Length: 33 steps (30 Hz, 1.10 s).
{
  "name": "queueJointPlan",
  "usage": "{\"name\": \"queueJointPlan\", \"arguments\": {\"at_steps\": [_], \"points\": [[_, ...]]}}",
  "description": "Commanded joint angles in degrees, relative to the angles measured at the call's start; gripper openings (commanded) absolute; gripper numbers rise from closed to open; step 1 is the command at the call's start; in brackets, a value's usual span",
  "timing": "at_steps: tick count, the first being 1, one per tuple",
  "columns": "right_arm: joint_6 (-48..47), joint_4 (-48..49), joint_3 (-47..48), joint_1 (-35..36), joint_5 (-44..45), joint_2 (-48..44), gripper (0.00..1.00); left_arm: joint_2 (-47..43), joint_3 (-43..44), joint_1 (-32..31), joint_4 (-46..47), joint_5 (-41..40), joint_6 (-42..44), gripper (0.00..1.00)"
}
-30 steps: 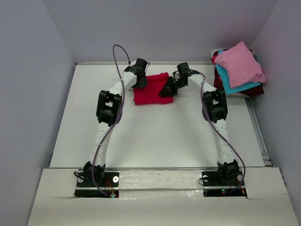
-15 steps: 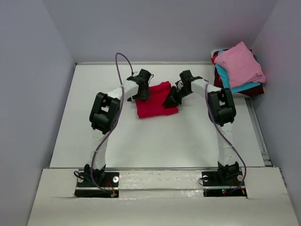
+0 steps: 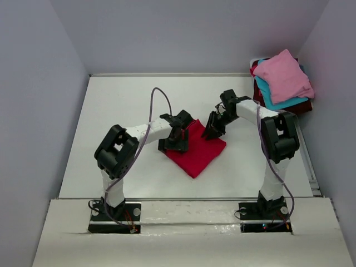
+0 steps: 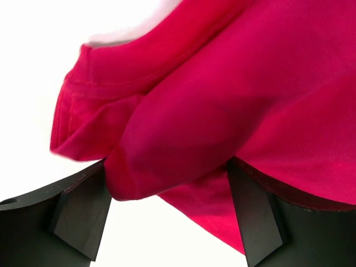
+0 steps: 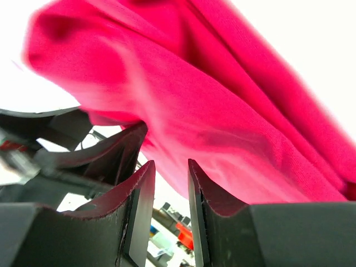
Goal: Fold and stack the t-shirts
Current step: Fold the tshirt
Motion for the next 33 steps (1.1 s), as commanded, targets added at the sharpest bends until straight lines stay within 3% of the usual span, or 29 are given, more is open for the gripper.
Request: {"name": "queueJointPlan", "arguments": {"at_steps": [1,15,33], "points": [[-3.0,-2.7,1.9,0.9,2.1,-5.2,0.36,-6.6,-1.2,0.6,-6.2,0.5,-2.8,0.91],[-2.3,-1.7,8.6,0.9,-0.9,0.2,0.36,-10.4,12.1,0.6,-14.2,-2.2,-1.7,0.91],[-0.9,-4.5,32.9,1.4,-4.9,18.6,0.36,-0.7,4.4,0.6,-8.4,-2.9,-0.5,0.91]]}}
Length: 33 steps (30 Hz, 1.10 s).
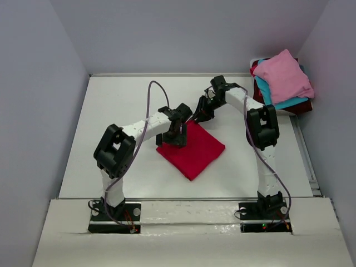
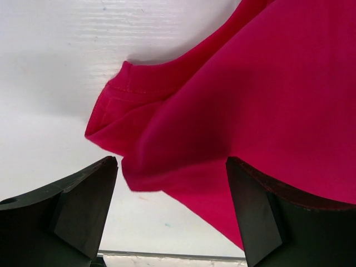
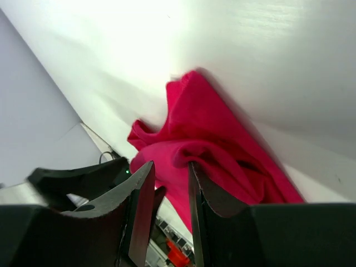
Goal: Fold and stack the t-shirts
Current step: Fold the tshirt
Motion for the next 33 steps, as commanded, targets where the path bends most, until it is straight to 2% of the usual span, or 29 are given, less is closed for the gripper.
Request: {"name": "queueJointPlan", "arguments": {"at_steps": [1,7,15,25,33], "points": [[1.2,-0.9,6.3,0.4,-2.5,2.5,0.36,2.0,-2.4,0.0,1.8,0.5,0.2,0.91],[0.9,-0.1,5.5,1.0,-2.8,6.7,0.36,5.6,-4.8,0.0,4.0,3.1,-0.6,0.91],[-0.1,1.1,1.4,1.5,-2.3,7.1,0.36,4.2,-3.9,0.0,3.5,2.3,-1.7,0.91],[-1.6,-6.5,13.5,1.5,-1.1,6.2,0.37,-0.1,0.5,0.0,-1.0,-1.7,-1.8,0.91],[-1.5,-8.4,14.1,1.5,3.0,1.9,0.37,-5.2,6.0,0.0,-4.6,-4.6,-1.9,0.91]]}}
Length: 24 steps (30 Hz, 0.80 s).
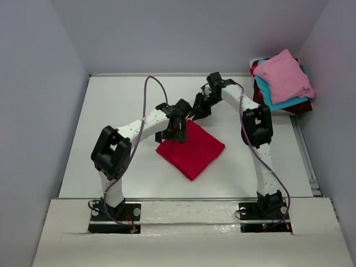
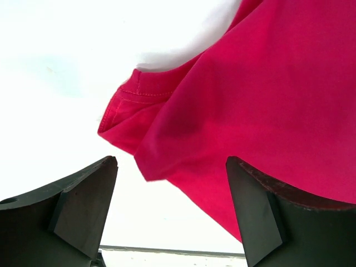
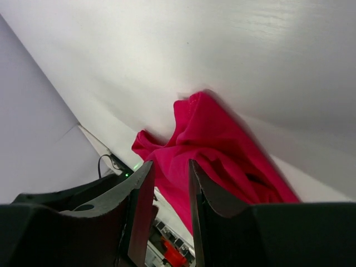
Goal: Fold and stack the t-shirts
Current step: Fold the tshirt
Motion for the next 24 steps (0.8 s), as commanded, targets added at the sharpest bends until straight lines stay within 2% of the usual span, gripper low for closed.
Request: {"name": "queueJointPlan", "arguments": {"at_steps": [1,6,9,18,24], "points": [[-0.7,-2.6,-0.1,0.4,2.8,-6.6,0.37,-5.5,5.5,-0.2,-3.8,-3.0,-0.3,0.92],[-0.6,-3.7,-4.8,0.4,4.3,-12.1,0.37,-5.4,8.2,-0.2,-3.3,-1.8,1.0,0.92],[0.4,-1.5,-11.9,0.4,4.1,-15.9,0.37,-4.6,8.5,-0.2,-2.0,-0.1,2.7,0.92],[2.0,4.9,-31.7,0.4,3.3,-29.3,0.37,-1.4,8.5,-0.2,5.9,12.0,5.3,0.91],[2.6,8.7,-43.1,0.4,2.6,-33.6,0.37,2.5,8.5,-0.2,8.0,19.7,8.5,0.90]]}}
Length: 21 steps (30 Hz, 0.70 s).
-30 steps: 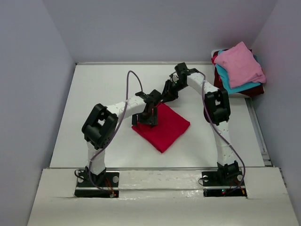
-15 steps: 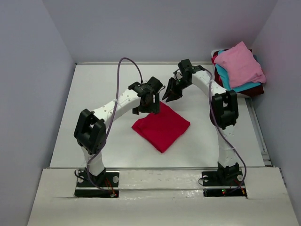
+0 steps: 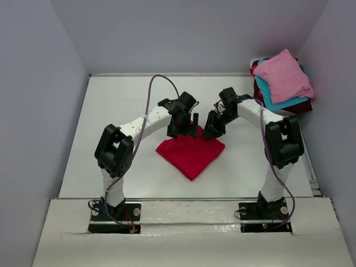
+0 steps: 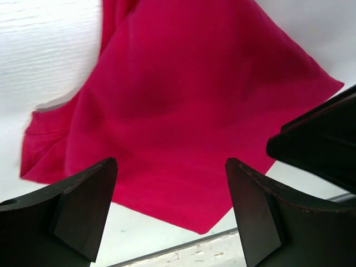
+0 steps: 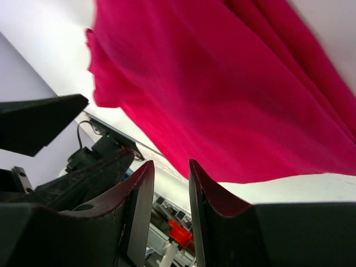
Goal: Fold and stack the t-shirts
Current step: Fold the tshirt
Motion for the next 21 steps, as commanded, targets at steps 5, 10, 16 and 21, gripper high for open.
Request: {"name": "queueJointPlan", "arguments": {"at_steps": [5,10,16,21], "points": [[0.7,6.6,-8.9,0.4,-0.4,-3.7,0.37,5.1,0.7,-0.2,2.8,9.0,4.8,0.90],[0.4,9.1,-10.7,0.4,-0.2,-0.9,0.37,7.5,-2.9,-0.2,3.3,7.5,3.5,0.90],[0.2,11.7,-11.5,0.4,-0.5,3.8,0.37,10.2,-6.1,-0.2,4.2,5.4,2.3,0.90],[0.0,12.8,-10.9,0.4,-0.5,7.0,0.37,10.6,-8.3,0.3,5.4,4.8,1.5,0.90]]}}
